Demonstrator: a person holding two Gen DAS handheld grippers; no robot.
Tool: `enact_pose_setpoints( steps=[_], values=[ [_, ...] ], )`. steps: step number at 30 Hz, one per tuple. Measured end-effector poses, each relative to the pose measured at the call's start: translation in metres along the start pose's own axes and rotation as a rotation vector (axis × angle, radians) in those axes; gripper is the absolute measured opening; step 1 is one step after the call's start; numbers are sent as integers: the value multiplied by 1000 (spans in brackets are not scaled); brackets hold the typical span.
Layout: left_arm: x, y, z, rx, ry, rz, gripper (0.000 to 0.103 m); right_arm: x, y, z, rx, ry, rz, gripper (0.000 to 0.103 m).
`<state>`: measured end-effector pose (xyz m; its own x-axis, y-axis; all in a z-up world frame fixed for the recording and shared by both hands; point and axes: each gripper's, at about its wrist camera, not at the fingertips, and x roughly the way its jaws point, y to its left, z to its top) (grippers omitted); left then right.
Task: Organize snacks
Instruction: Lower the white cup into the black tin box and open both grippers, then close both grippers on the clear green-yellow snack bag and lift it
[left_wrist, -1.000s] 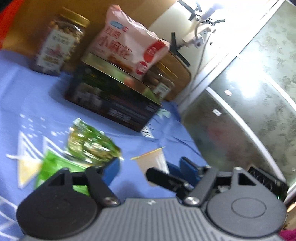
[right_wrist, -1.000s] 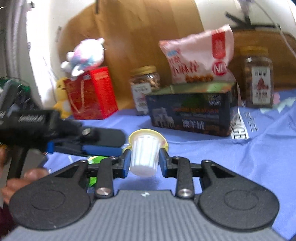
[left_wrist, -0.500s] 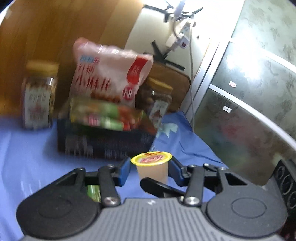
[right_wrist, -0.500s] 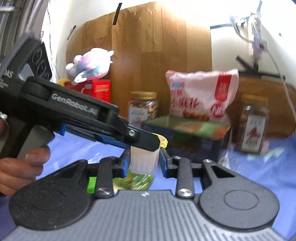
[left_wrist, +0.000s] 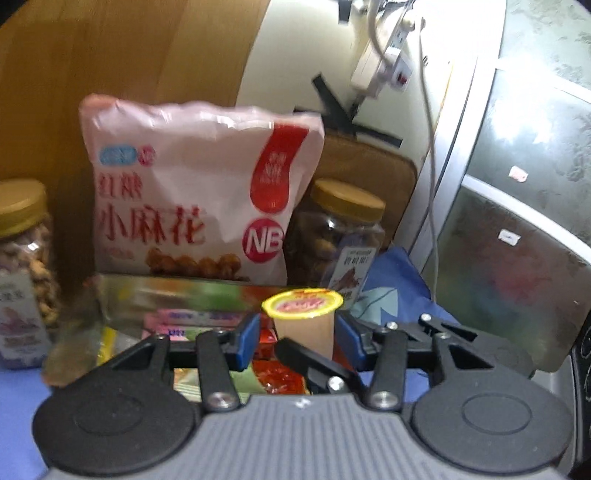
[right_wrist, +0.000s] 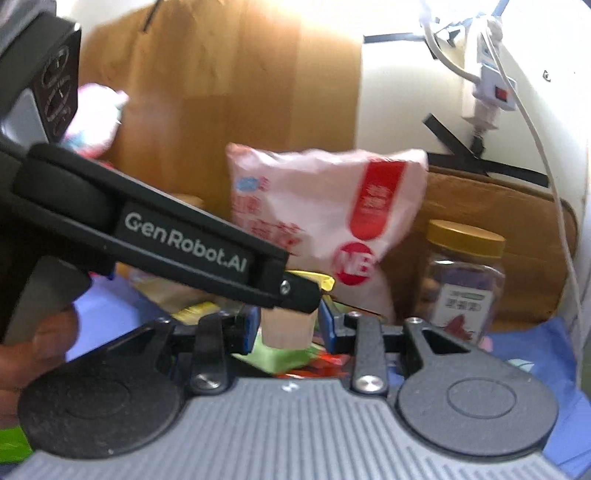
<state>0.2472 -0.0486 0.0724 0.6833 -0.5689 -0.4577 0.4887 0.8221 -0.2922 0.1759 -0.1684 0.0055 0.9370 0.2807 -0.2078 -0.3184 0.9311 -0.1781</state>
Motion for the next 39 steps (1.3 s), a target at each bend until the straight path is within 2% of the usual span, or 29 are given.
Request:
enact_pose_setpoints(
  steps=[2, 4, 6, 10, 14, 18, 22, 25, 26, 27, 28, 31, 35, 39],
  values=[
    [8, -1, -3, 6, 12, 9, 47, 6, -5, -4, 9, 15, -16, 38],
    [9, 0, -5, 3, 18, 15, 51, 4, -8, -6, 20, 11, -26, 49],
    [2, 1, -4, -3, 7, 16, 52, -2, -8, -7, 20, -17, -40, 55],
    [-28, 7, 2, -37, -35, 18, 52, -18, -7, -2, 38, -46, -27, 55],
    [-80, 24, -2, -82, -98, 45, 54, -46, -3, 0, 70, -68, 25, 55],
    [-124, 46, -27, -132, -106, 145, 58, -61, 8, -12, 144, 8, 149, 55],
    [-145, 70, -68, -223, -60, 202, 58, -50, 31, -31, 172, 190, 315, 55],
    [-144, 86, -95, -335, -5, 189, 58, -37, 55, -42, 98, 302, 335, 57],
    [-142, 89, -100, -359, 8, 179, 58, -33, 59, -44, 102, 322, 344, 59],
    [-139, 89, -104, -367, 13, 174, 58, -29, 61, -45, 115, 341, 357, 66],
    [-136, 88, -106, -361, 15, 179, 58, -27, 63, -46, 120, 343, 361, 71],
    [-124, 88, -106, -347, 35, 177, 58, -26, 75, -46, 68, 344, 352, 76],
    [-106, 90, -115, -357, 86, 148, 61, -28, 87, -48, -15, 335, 335, 77],
    [-106, 83, -119, -305, 74, 140, 67, -25, 85, -49, 0, 337, 339, 76]
  ],
)
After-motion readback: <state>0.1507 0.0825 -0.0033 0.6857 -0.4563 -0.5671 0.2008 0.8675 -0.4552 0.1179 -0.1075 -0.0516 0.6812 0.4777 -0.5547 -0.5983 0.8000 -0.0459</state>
